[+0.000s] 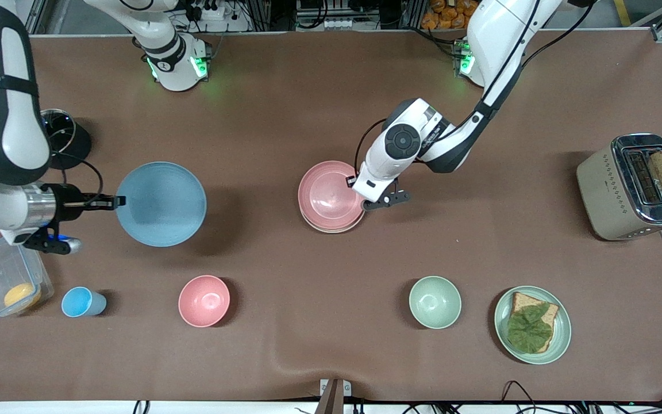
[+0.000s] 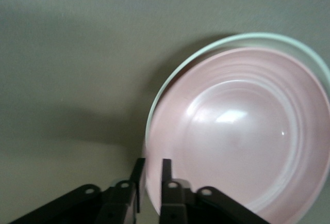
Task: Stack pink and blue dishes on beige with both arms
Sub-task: 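Carry the blue plate toward the stack while the left gripper withdraws, then lower the blue plate onto the pink plate and open the right gripper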
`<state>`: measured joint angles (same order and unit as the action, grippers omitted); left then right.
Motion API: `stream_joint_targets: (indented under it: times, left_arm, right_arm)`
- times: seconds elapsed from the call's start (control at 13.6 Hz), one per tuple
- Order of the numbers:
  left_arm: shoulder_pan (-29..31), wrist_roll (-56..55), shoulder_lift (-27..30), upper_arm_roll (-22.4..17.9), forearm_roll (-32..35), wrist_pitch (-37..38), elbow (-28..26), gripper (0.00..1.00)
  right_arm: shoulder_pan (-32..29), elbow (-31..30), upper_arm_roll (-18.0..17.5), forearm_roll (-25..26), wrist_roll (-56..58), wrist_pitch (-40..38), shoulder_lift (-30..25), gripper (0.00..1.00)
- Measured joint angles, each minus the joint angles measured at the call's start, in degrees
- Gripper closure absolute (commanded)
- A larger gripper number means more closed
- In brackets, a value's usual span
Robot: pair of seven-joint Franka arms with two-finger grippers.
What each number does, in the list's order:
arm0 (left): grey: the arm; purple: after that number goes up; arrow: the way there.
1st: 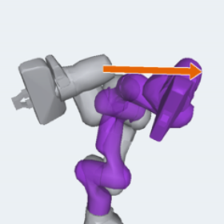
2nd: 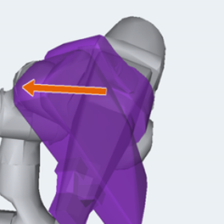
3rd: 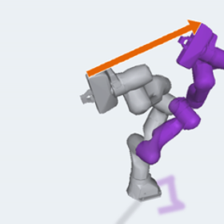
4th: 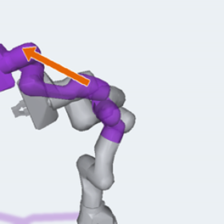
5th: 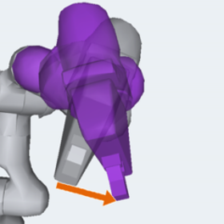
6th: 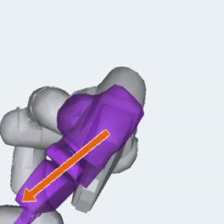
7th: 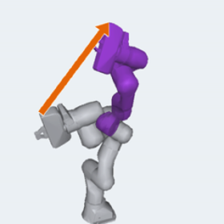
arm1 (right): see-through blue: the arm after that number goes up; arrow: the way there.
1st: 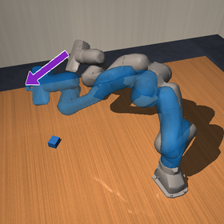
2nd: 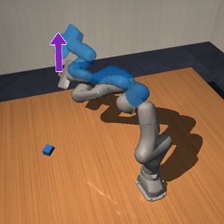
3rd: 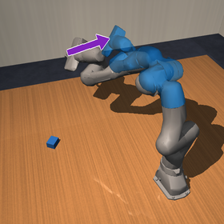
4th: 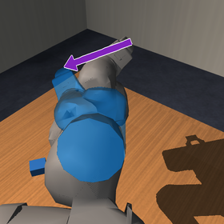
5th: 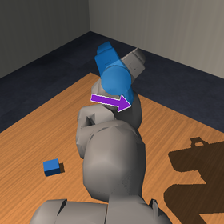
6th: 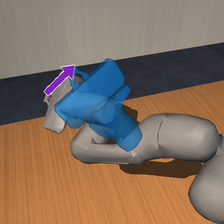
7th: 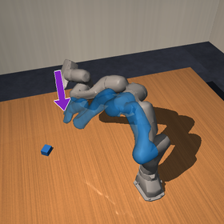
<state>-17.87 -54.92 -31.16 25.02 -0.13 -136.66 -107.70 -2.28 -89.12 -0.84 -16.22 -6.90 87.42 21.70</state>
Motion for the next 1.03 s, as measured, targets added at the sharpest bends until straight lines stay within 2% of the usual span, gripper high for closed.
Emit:
stream_joint_targets:
  times: [0.15,0.29,0.51,0.73,1.03]
  left_arm:
    - [0.97,-0.02,1.29,-0.63,0.01,2.99,3.85,0.0]
    - [4.89,-0.01,5.67,-1.11,0.46,11.69,9.38,0.0]
    - [13.19,1.12,14.11,-1.32,4.56,25.2,16.57,0.0]
    - [19.45,8.77,20.38,-1.41,5.29,33.39,20.1,0.0]
    - [25.26,20.67,26.17,-1.98,5.29,42.64,20.99,0.0]
  right_arm:
    - [2.6,0.0,-0.11,-4.33,-6.47,-0.2,0.0,1.0]
    - [4.78,-0.03,-0.18,-7.18,-11.07,-0.19,0.01,1.0]
    - [10.32,-1.98,-0.31,-7.93,-18.64,3.82,0.24,1.0]
    - [16.45,-5.48,-0.37,-7.96,-23.98,9.3,0.95,1.0]
    - [22.68,-10.11,-0.39,-8.27,-31.28,17.15,1.59,1.0]
